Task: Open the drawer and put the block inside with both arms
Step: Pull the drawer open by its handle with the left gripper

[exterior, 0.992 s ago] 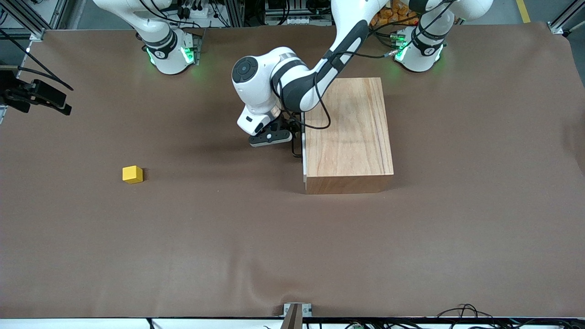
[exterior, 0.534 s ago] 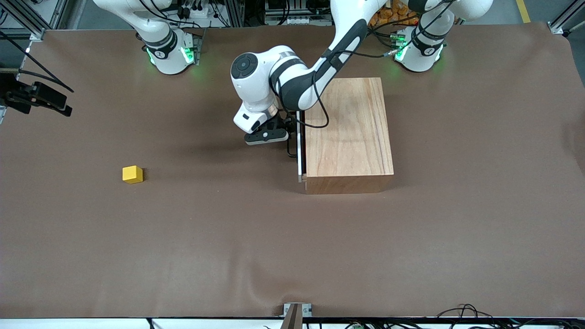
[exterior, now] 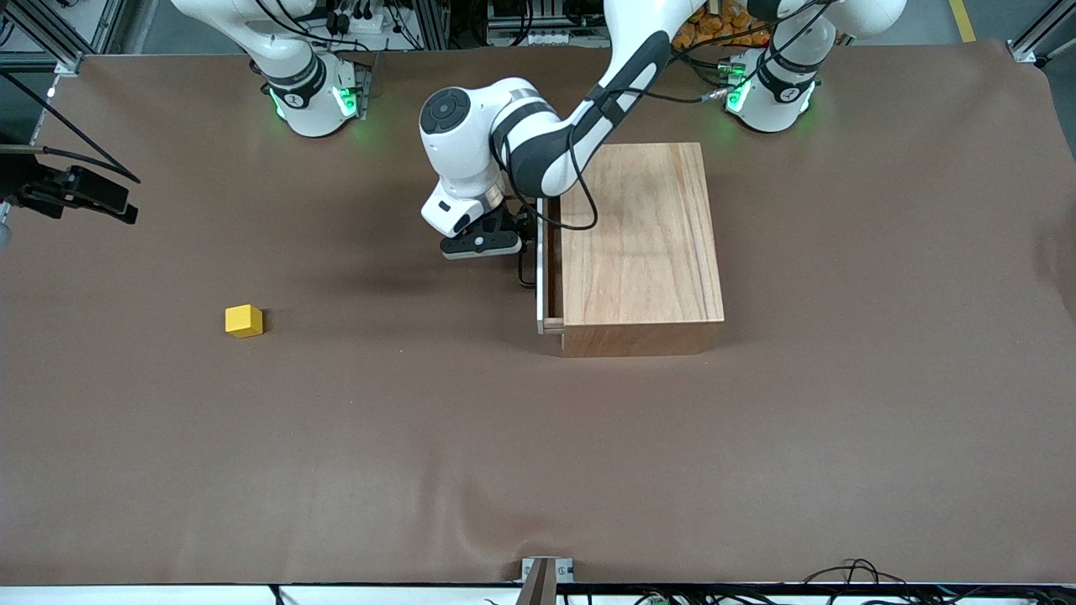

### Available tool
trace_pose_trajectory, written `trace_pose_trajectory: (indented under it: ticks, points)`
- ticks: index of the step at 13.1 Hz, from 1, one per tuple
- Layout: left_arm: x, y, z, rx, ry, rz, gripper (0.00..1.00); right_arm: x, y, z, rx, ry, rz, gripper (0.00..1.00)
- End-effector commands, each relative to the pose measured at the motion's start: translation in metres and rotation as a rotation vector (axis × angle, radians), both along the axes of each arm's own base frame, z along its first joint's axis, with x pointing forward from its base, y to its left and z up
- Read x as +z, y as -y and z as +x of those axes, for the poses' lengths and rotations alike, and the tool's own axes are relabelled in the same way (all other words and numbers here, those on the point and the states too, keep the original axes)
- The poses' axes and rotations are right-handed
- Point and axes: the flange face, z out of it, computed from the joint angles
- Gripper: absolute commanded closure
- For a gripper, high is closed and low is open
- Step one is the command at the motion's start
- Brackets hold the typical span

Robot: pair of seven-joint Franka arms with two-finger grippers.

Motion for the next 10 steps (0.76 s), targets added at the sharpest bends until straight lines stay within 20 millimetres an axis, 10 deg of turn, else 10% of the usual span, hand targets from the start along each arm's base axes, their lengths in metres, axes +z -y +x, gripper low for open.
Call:
trace_pose_trajectory:
  ticks: [1, 10]
  points:
    - [0.002, 0.013, -0.005, 0.002, 0.022, -0.031, 0.0, 0.0, 0.004, 0.001, -0.013, -0.001, 0.015, 0.0]
    - [-0.004, 0.023, -0.007, 0.021, 0.001, -0.11, 0.0, -0.048, 0.009, 0.027, -0.018, -0.081, 0.002, 0.0]
